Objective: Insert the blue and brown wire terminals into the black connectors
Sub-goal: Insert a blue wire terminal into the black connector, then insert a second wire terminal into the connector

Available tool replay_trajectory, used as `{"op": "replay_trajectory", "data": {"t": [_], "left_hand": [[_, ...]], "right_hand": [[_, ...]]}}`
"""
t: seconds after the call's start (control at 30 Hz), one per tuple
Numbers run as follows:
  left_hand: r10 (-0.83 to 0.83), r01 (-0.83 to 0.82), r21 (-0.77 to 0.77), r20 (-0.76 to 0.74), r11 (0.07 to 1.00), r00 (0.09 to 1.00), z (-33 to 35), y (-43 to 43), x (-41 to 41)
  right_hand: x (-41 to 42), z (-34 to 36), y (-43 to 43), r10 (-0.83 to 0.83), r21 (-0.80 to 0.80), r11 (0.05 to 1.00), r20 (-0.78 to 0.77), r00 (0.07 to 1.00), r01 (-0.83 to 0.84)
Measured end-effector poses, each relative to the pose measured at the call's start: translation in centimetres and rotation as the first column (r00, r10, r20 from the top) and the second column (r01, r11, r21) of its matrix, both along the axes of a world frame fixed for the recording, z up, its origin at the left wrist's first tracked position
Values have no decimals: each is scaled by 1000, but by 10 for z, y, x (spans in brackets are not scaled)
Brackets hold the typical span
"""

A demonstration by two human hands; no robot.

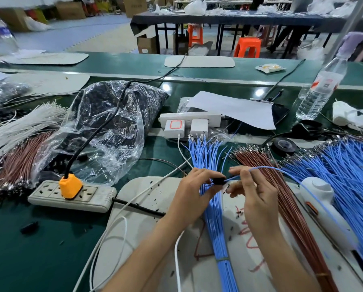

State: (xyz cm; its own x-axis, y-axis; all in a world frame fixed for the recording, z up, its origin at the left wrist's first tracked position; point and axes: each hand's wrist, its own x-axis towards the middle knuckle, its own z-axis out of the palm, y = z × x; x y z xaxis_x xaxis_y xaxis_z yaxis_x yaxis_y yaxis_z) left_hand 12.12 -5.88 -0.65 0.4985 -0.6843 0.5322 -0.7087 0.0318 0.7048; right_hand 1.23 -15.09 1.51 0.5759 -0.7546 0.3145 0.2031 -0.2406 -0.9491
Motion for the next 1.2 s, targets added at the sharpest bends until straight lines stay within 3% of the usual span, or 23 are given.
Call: {"op": "replay_trajectory", "data": {"t": [0.2,0.27,0.37,0.47,0.57,0.63,0.7,0.77,0.83,0.93,0.97,1.03,1.1,1.13,1.2], "left_hand": [[-67,64,-35,-122,997,990,3,2,-3],[-106,96,-58,-222,994,969,4,2,-4],[-156,95,-160,-433,983,888,6,2,-1],[-229,78,-266,-604,961,763,8,3,2],[-264,79,-291,-679,953,685,9,3,1],[-260,90,-274,-684,957,682,9,2,2],[-279,58,-315,-722,947,634,11,2,6],[-376,-71,-440,-831,895,409,15,5,15],[-487,-257,-518,-855,816,178,17,8,27],[-543,-455,-495,-839,741,29,18,15,43],[-561,-492,-488,-828,721,-1,18,17,48],[-576,-530,-483,-817,697,-14,19,21,52],[-555,-488,-500,-831,716,38,21,21,49],[-529,-425,-516,-843,744,99,23,19,44],[-470,-202,-531,-836,823,284,24,15,29]], "right_hand": [[1,-2,3,131,59,990,-107,986,-125],[3,-4,7,194,126,976,-113,975,-179],[3,-5,9,234,205,955,-82,969,-213],[1,-4,8,210,107,974,-112,971,-198],[1,-6,4,190,84,980,-145,971,-180],[1,-4,0,253,217,951,-129,959,-222],[-1,0,-4,410,411,848,-104,906,-336],[-8,4,-8,626,518,700,-115,771,-491],[-17,10,-10,853,515,505,-176,491,-693],[-23,22,-8,964,502,130,-264,-9,-855],[-23,24,-8,951,513,50,-287,-117,-857],[-21,24,-6,924,519,1,-328,-199,-855],[-18,20,-3,956,544,20,-257,-144,-839],[-17,17,-2,978,557,72,-200,-49,-827],[-13,11,0,957,556,289,-150,248,-779]]}}
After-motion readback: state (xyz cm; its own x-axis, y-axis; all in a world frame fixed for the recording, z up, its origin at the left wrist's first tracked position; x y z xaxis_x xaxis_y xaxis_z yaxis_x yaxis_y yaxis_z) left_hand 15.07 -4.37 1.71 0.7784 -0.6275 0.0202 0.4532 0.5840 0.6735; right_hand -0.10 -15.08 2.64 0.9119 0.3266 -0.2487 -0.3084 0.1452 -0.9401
